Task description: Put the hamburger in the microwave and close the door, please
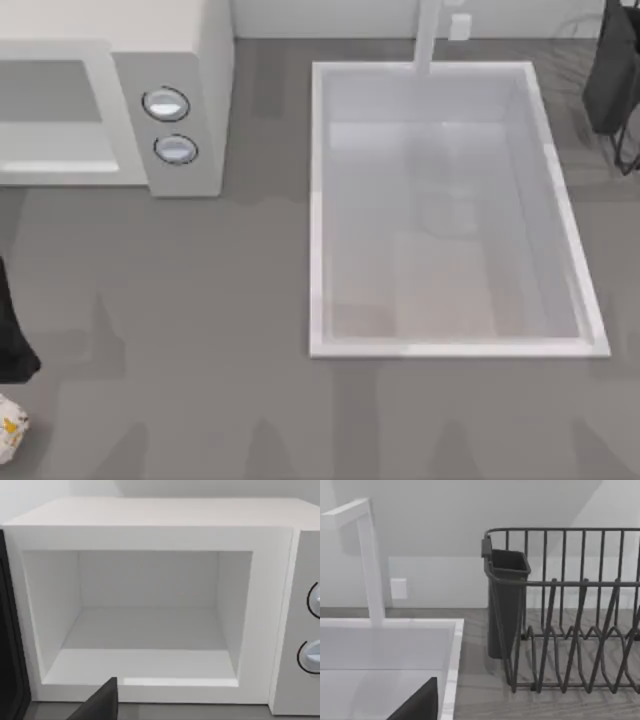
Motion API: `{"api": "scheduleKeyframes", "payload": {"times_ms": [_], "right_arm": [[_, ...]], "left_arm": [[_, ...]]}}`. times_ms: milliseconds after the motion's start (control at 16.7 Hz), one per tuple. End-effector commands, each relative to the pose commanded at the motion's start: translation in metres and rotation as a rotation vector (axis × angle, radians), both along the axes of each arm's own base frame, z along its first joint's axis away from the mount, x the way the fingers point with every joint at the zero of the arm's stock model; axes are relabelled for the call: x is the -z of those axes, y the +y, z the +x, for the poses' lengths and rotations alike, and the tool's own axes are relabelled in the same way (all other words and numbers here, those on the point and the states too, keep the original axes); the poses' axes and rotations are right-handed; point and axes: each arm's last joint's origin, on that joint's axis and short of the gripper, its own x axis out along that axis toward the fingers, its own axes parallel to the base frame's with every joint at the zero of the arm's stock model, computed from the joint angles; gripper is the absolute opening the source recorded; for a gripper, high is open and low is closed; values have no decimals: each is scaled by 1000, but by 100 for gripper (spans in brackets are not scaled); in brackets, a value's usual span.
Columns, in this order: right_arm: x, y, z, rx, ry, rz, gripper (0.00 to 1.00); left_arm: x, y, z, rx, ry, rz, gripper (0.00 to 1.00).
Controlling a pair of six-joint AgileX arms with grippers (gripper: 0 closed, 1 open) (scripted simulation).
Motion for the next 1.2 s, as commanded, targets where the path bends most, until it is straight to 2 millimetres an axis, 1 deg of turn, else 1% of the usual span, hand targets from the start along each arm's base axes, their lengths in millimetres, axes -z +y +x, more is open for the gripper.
{"api": "scheduleKeyframes", "payload": {"times_ms": [120, 240, 420, 540, 720, 1020, 1200], "right_arm": [[0, 0, 0, 0, 0, 0, 100], [0, 0, 0, 0, 0, 0, 100], [0, 0, 0, 0, 0, 0, 100], [0, 0, 0, 0, 0, 0, 100], [0, 0, 0, 0, 0, 0, 100], [0, 0, 0, 0, 0, 0, 100], [0, 0, 0, 0, 0, 0, 100]], "left_arm": [[0, 0, 0, 0, 1, 1, 100], [-5, 0, 0, -3, 35, 21, 100], [-17, 2, 4, -9, 182, 72, 100], [-23, 3, 10, -7, 344, 106, 100], [-25, 6, 27, 14, 642, 152, 100], [-16, 12, 63, 95, 1141, 203, 100], [-12, 16, 83, 157, 1366, 221, 100]]}}
